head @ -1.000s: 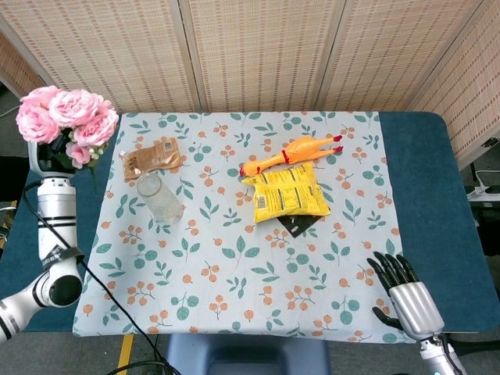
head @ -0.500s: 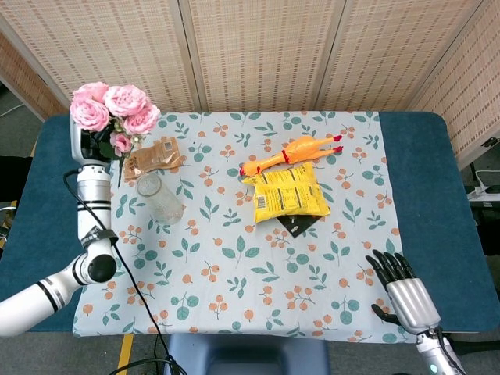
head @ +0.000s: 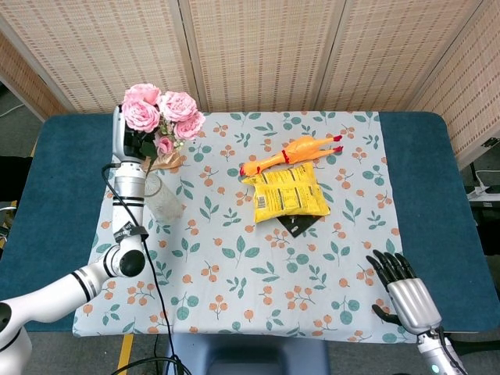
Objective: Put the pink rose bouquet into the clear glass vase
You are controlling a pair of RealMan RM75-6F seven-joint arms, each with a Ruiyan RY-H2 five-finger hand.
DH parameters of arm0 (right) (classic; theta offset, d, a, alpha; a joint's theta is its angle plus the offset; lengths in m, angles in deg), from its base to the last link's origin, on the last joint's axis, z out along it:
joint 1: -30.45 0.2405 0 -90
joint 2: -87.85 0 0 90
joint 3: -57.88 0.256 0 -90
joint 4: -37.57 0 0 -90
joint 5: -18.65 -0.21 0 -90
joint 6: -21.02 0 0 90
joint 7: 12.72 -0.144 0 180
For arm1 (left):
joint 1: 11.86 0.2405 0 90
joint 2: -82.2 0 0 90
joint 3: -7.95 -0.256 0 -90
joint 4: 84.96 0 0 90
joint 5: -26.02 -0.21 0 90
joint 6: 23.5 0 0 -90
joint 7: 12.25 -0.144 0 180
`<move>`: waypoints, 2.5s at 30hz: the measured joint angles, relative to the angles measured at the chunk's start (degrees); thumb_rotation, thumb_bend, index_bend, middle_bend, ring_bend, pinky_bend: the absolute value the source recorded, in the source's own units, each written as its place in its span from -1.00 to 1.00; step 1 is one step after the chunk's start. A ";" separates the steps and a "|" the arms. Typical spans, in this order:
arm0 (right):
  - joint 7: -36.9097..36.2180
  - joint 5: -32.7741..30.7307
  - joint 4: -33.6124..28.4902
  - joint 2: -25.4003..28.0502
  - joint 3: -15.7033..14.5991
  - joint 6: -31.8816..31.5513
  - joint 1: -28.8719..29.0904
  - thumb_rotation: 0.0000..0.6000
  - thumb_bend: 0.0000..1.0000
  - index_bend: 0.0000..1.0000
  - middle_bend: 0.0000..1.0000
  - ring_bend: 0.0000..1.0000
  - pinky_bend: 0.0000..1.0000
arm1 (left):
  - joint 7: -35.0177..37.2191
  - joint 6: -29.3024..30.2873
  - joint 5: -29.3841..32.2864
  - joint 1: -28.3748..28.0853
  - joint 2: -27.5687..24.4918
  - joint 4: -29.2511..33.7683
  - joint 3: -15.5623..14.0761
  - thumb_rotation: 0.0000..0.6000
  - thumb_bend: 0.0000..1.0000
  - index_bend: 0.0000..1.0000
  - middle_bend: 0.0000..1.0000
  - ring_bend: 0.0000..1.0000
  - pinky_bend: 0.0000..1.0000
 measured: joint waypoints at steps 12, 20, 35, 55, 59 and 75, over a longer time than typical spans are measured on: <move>-0.75 -0.09 -0.10 0.31 0.02 0.02 0.25 1.00 -0.70 -1.00 -1.00 -1.00 -1.00 | -0.90 -1.98 0.97 -1.83 3.00 -4.00 -0.11 1.00 0.31 0.64 0.79 0.20 -0.69; -1.13 0.67 -0.30 0.65 -0.41 -0.38 0.16 1.00 -0.70 -1.00 -1.00 -1.00 -1.00 | -1.55 -1.50 0.57 -0.88 3.83 -4.76 -1.17 1.00 0.30 0.64 0.78 0.17 -0.70; -1.21 1.79 -0.54 0.83 -1.01 -0.98 -0.05 1.00 -0.70 -1.00 -1.00 -1.00 -1.00 | -0.47 -1.06 -1.88 3.34 4.82 -6.82 -4.80 1.00 0.20 0.37 0.40 -0.13 -0.74; -1.34 2.24 -0.48 0.82 -1.27 -0.84 0.05 1.00 -0.70 -1.00 -1.00 -1.00 -1.00 | 3.92 5.37 -14.19 10.56 2.70 -4.39 -13.90 1.00 -0.18 -1.00 -0.95 -1.00 -0.95; -1.21 2.47 -0.52 0.75 -1.39 -1.02 -0.06 1.00 -0.70 -1.00 -1.00 -1.00 -1.00 | 3.82 7.35 -16.54 12.51 1.69 -3.16 -16.13 1.00 -0.20 -1.00 -1.00 -1.00 -0.97; -1.84 3.36 -0.40 0.96 -1.72 -1.26 -0.04 1.00 -0.70 -1.00 -1.00 -1.00 -1.00 | 0.48 7.22 -17.96 15.44 -1.18 -0.96 -19.36 1.00 -0.37 -1.00 -1.00 -1.00 -0.99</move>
